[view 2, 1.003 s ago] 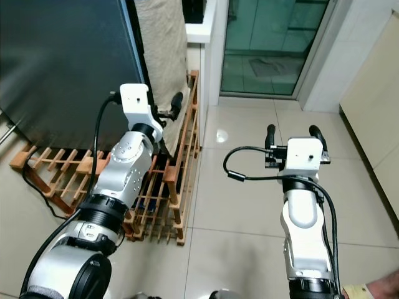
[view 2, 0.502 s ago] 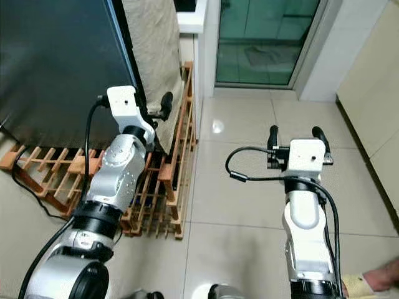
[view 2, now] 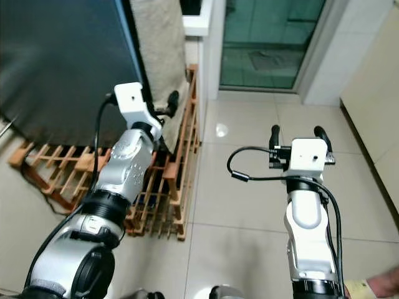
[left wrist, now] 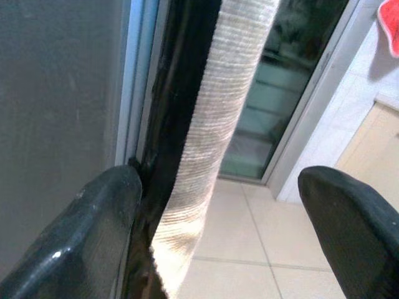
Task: Restocking fridge
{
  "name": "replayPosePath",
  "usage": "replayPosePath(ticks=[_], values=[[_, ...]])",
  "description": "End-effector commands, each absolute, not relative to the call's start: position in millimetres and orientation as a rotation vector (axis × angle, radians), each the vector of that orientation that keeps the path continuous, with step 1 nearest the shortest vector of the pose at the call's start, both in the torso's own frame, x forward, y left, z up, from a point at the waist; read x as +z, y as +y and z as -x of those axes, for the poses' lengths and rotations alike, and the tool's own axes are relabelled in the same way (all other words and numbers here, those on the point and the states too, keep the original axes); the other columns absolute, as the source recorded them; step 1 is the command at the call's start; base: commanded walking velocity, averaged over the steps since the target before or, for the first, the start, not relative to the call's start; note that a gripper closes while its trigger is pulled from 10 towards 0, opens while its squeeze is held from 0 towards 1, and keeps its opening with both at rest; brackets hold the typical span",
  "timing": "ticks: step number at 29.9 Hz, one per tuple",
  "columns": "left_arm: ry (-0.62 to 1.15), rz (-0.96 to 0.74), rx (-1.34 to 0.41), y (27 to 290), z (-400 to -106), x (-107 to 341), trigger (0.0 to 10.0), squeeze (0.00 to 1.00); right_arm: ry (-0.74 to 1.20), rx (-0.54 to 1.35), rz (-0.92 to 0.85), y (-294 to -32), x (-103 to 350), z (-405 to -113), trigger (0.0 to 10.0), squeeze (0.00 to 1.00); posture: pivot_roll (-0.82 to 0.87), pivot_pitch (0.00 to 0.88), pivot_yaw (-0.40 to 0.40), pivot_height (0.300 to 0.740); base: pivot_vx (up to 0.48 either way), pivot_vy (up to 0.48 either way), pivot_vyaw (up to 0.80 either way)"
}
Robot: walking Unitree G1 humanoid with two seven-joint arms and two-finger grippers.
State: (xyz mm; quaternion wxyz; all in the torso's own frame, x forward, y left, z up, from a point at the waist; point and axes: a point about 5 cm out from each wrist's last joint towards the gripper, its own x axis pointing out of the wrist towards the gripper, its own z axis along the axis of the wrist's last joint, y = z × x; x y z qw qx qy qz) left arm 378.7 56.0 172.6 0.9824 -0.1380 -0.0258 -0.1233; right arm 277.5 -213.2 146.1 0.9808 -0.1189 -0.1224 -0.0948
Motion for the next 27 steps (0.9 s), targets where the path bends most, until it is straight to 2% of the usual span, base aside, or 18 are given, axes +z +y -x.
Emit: replayPosePath(ticks=[1, 7, 11, 15, 16, 18, 22, 25, 27], values=[[-0.036, 0.277, -0.281, 40, -379, 174, 10.0, 0.0, -0.254, -0.186, 0.244, -214, 149, -279, 10.0, 0.0, -0.24, 0.056, 0.038, 0.74, 0.0, 0.0, 0.0], [-0.002, 0.27, -0.286, 33, -380, 169, 10.0, 0.0, -0.256, -0.193, 0.246, -215, 150, -277, 10.0, 0.0, -0.25, 0.07, 0.042, 0.74, 0.0, 0.0, 0.0], [-0.058, 0.356, -0.528, 8, -373, 179, 10.0, 0.0, -0.251, -0.201, 0.242, -215, 149, -275, 10.0, 0.0, -0.25, 0.08, 0.047, 0.74, 0.0, 0.0, 0.0], [-0.092, 0.38, -0.619, 0, -369, 184, 10.0, 0.0, -0.252, -0.204, 0.24, -215, 150, -275, 10.0, 0.0, -0.25, 0.083, 0.047, 0.74, 0.0, 0.0, 0.0], [-0.129, 0.41, -0.735, -11, -362, 192, 10.0, 0.0, -0.25, -0.208, 0.239, -216, 149, -275, 10.0, 0.0, -0.25, 0.085, 0.048, 0.74, 0.0, 0.0, 0.0], [-0.155, 0.457, -0.828, -22, -355, 199, 10.0, 0.0, -0.249, -0.212, 0.239, -217, 149, -274, 10.0, 0.0, -0.25, 0.089, 0.05, 0.74, 0.0, 0.0, 0.0], [-0.173, 0.52, -0.898, -32, -348, 206, 10.0, 0.0, -0.249, -0.213, 0.238, -218, 149, -274, 10.0, 0.0, -0.25, 0.09, 0.051, 0.74, 0.0, 0.0, 0.0], [-0.209, 0.546, -1.015, -46, -336, 216, 10.0, 0.0, -0.249, -0.214, 0.237, -217, 149, -275, 10.0, 0.0, -0.24, 0.088, 0.051, 0.74, 0.0, 0.0, 0.0], [-0.19, 0.538, -1.0, -45, -338, 213, 10.0, 0.0, -0.254, -0.217, 0.234, -216, 150, -276, 10.0, 0.0, -0.25, 0.086, 0.057, 0.74, 0.0, 0.0, 0.0]])
